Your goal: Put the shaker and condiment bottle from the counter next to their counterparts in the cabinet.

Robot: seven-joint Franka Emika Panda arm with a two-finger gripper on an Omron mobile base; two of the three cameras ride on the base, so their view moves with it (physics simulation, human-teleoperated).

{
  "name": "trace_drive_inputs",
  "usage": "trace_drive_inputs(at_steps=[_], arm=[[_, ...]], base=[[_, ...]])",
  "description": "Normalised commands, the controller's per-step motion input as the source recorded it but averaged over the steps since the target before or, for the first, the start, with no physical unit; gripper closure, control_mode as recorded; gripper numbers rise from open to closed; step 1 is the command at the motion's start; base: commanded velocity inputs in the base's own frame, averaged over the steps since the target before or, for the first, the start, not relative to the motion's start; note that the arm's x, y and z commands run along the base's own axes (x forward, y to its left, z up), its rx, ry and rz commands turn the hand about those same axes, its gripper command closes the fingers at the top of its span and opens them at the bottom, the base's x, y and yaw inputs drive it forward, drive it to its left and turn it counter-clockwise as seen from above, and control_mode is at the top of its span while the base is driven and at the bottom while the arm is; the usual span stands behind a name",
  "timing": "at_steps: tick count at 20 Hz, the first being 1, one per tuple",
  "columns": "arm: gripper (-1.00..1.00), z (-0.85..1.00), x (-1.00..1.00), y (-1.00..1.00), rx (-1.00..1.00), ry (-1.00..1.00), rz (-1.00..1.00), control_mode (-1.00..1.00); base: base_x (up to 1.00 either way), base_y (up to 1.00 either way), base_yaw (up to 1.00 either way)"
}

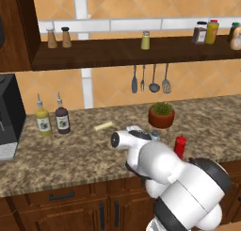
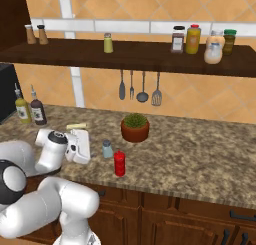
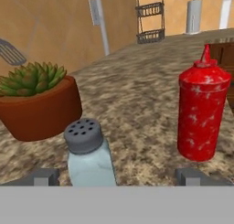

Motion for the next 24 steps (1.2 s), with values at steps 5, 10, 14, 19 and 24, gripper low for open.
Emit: trace_drive_inputs(at_steps=[5, 10, 14, 19, 24], arm=[[-1.0, -0.11, 0.2, 0.0, 0.0, 0.0, -0.04, -1.0], [-1.0, -0.1, 0.27, 0.0, 0.0, 0.0, -0.03, -1.0], [-1.0, -0.14, 0.12, 0.0, 0.0, 0.0, -0.03, -1.0], [-1.0, -0.16, -0.01, -0.05, 0.04, 0.0, -0.04, -1.0], [-1.0, -0.02, 0.0, -0.2, 0.09, 0.0, -0.08, -1.0]], base=[[0.0, 0.0, 0.0], [0.0, 0.0, 0.0], [0.0, 0.0, 0.0], [0.0, 0.0, 0.0], [0.0, 0.0, 0.0]])
